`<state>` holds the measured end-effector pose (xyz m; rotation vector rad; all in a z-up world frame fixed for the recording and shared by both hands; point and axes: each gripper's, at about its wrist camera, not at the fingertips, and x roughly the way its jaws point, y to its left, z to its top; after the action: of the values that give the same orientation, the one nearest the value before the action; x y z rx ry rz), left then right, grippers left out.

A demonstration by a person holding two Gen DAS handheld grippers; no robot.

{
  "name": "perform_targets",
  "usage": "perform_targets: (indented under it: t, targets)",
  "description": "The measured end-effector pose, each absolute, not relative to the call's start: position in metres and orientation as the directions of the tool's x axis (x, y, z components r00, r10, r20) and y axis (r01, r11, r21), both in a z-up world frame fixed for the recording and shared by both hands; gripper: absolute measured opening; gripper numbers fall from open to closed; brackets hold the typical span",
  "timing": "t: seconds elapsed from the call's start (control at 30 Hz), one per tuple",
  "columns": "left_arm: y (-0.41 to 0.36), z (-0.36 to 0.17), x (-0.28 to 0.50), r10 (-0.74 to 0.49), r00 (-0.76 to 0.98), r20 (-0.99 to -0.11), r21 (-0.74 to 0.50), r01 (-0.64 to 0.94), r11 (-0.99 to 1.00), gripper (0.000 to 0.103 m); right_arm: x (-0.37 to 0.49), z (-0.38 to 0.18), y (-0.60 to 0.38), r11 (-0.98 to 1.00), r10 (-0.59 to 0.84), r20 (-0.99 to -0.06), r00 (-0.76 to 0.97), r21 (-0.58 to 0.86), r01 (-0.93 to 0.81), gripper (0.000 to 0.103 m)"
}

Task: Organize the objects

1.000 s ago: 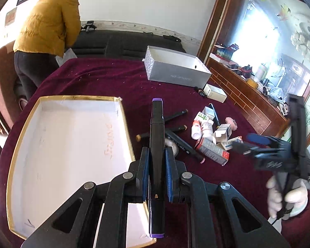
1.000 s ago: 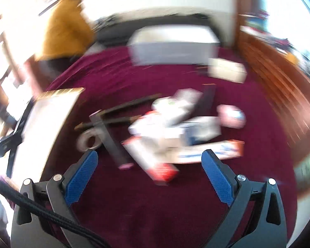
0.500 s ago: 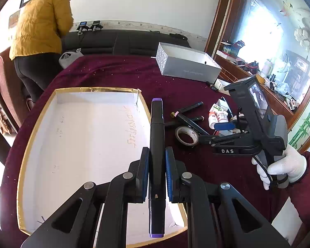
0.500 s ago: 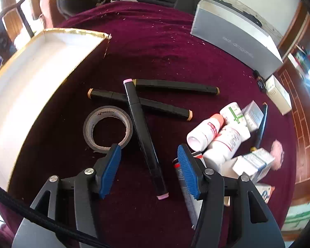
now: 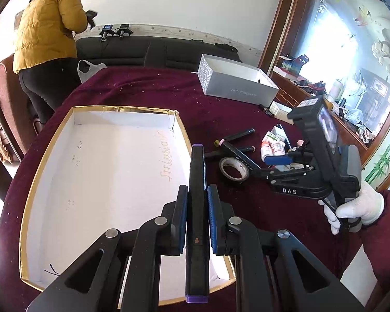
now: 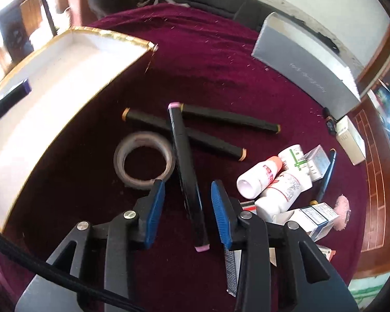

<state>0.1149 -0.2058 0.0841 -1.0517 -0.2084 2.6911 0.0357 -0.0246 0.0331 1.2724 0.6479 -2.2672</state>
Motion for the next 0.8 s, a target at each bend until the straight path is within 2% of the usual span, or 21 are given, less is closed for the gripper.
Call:
perform_targets:
  t: [0.1, 0.2, 0.3, 0.37, 0.43, 0.57, 0.8]
  targets:
    - [-0.204, 0.086, 0.12, 0.279, -0.712, -0.644, -0.218, -0.178, -0.96, 0.012, 0.044, 0.038, -0.027, -0.757, -0.172, -0.858, -0.484, -0.199, 0.622, 0.035]
    - [-0.206, 0.091, 0.127, 0.29, -0.714, -0.637, -0.233, -0.18, -0.956, 0.012, 0.056, 0.067, -0.025, -0.76, -0.215, -0.821, -0.53, -0.2, 0.618, 0.035]
    - [-0.21, 0.101, 0.134, 0.293, -0.731, -0.616, -0.235, -0.185, -0.954, 0.012, 0.078, 0.133, -0.006, -0.791, -0.271, -0.762, -0.588, -0.171, 0.587, 0.035]
    - [-0.216, 0.108, 0.137, 0.318, -0.736, -0.597, -0.265, -0.193, -0.945, 0.012, 0.102, 0.196, 0.015, -0.817, -0.305, -0.687, -0.659, -0.168, 0.552, 0.035]
    - [-0.219, 0.115, 0.141, 0.356, -0.739, -0.573, -0.298, -0.217, -0.93, 0.012, 0.128, 0.248, 0.037, -0.837, -0.363, -0.63, -0.687, -0.103, 0.537, 0.036]
    - [-0.223, 0.134, 0.152, 0.428, -0.742, -0.515, -0.333, -0.287, -0.898, 0.012, 0.186, 0.329, 0.065, -0.863, -0.42, -0.51, -0.751, -0.031, 0.504, 0.044]
    - [-0.242, 0.204, 0.186, 0.555, -0.754, -0.352, -0.371, -0.432, -0.822, 0.012, 0.262, 0.456, 0.061, -0.881, -0.46, -0.347, -0.817, 0.062, 0.47, 0.044]
